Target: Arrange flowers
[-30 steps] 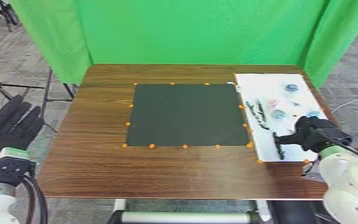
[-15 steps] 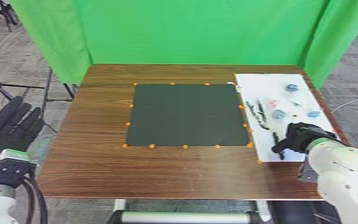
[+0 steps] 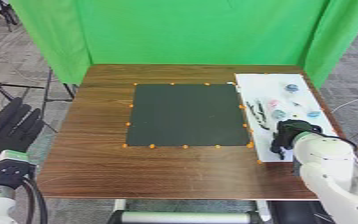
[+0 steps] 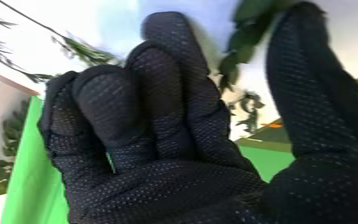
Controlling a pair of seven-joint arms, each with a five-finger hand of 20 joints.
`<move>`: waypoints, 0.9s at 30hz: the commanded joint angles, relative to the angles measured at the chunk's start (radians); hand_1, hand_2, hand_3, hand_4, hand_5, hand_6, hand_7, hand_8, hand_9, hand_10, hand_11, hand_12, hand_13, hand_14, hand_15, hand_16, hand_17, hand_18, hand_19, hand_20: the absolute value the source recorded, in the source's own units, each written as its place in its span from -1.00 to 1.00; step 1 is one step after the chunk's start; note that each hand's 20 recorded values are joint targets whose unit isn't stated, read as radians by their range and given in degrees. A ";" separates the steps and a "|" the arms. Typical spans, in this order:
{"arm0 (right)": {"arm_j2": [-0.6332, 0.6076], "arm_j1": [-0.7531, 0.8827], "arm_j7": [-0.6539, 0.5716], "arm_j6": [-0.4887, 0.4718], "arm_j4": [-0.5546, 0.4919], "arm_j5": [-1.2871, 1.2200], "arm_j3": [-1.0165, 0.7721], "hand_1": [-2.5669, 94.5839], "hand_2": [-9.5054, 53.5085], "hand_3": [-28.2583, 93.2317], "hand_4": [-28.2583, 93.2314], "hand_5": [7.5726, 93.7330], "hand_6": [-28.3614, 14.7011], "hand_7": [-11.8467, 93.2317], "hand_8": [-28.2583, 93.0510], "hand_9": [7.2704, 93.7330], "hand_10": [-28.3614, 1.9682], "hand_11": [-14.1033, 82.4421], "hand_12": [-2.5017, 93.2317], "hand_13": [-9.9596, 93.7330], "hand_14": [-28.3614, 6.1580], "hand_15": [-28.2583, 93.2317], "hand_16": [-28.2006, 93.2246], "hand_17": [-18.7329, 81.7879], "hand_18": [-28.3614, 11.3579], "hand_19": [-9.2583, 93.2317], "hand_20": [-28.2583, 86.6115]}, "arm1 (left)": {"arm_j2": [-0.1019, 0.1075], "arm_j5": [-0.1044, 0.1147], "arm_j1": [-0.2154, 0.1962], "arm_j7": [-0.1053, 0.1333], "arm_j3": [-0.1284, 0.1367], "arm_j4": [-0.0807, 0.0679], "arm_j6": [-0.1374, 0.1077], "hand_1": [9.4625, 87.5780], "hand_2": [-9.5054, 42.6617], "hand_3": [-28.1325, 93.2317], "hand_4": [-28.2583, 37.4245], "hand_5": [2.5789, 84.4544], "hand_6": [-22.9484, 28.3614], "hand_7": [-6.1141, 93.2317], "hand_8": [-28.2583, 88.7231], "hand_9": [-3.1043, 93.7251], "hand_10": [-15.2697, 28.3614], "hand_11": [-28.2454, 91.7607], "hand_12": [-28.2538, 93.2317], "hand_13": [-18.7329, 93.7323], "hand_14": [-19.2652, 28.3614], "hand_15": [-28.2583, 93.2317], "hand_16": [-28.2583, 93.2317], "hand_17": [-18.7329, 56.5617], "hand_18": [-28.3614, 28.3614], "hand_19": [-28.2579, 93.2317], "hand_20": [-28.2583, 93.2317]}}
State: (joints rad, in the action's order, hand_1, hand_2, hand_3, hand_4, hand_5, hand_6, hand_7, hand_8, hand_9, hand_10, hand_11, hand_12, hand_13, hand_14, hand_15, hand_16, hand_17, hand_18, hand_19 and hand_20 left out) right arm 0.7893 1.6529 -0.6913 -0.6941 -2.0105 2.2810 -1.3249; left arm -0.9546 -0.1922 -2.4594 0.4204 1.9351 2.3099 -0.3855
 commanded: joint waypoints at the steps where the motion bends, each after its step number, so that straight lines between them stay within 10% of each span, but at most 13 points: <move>1: 0.036 0.094 0.025 -0.097 0.081 -0.062 0.075 -0.01 -1.00 0.59 -1.00 0.29 0.28 0.41 -0.20 0.45 -0.03 0.35 -0.02 0.47 -0.11 0.56 0.05 0.07 -0.81 0.82 0.18 | -0.006 -0.003 -0.007 -0.014 0.006 0.005 0.011 -0.62 -0.12 0.61 -1.00 -0.05 0.20 -0.57 -0.67 -0.26 0.39 -0.11 -0.41 -0.27 0.42 0.11 -0.72 -0.63 0.40 -0.04 -0.40; 4: 0.041 0.128 0.006 -0.099 0.071 -0.100 0.047 0.04 -1.00 0.63 -0.99 0.34 0.31 0.40 -0.20 0.55 0.04 0.22 0.09 0.52 -0.07 0.54 0.05 0.10 -0.82 0.84 0.18 | -0.006 -0.026 -0.006 -0.032 0.011 0.005 0.009 -0.62 -0.12 0.61 -1.00 -0.05 0.20 -0.57 -0.67 -0.26 0.38 -0.11 -0.41 -0.27 0.42 0.11 -0.72 -0.63 0.40 -0.04 -0.40; 13: 0.036 0.261 0.073 0.106 0.008 -0.067 -0.083 0.03 -1.00 0.72 -0.90 0.49 0.27 0.30 -0.19 0.88 0.43 -0.12 0.19 0.80 0.20 0.33 0.05 0.25 -0.81 0.88 0.15 | -0.009 -0.008 -0.027 -0.019 0.031 0.012 0.011 -0.62 -0.12 0.61 -1.00 -0.05 0.20 -0.57 -0.68 -0.26 0.39 -0.11 -0.41 -0.27 0.42 0.11 -0.72 -0.63 0.40 -0.03 -0.40; 27: 0.028 0.321 0.130 0.528 -0.146 0.004 -0.122 -0.03 -1.00 0.75 -0.75 0.47 0.23 0.38 -0.19 0.92 0.42 -0.13 0.21 0.84 0.24 0.32 0.09 0.27 -0.82 0.90 0.13 | -0.010 -0.007 -0.031 -0.017 0.022 0.008 0.008 -0.62 -0.12 0.61 -1.00 -0.05 0.20 -0.58 -0.67 -0.26 0.38 -0.12 -0.41 -0.27 0.41 0.11 -0.72 -0.63 0.40 -0.04 -0.41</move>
State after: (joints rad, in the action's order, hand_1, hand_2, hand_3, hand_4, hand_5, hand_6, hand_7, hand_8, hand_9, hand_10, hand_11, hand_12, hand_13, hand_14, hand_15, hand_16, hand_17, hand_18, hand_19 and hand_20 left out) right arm 0.8139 1.9689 -0.5904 -0.3290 -2.1150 2.2270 -1.5022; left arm -0.9570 -0.2001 -2.4728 0.4047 1.9611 2.3119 -0.3834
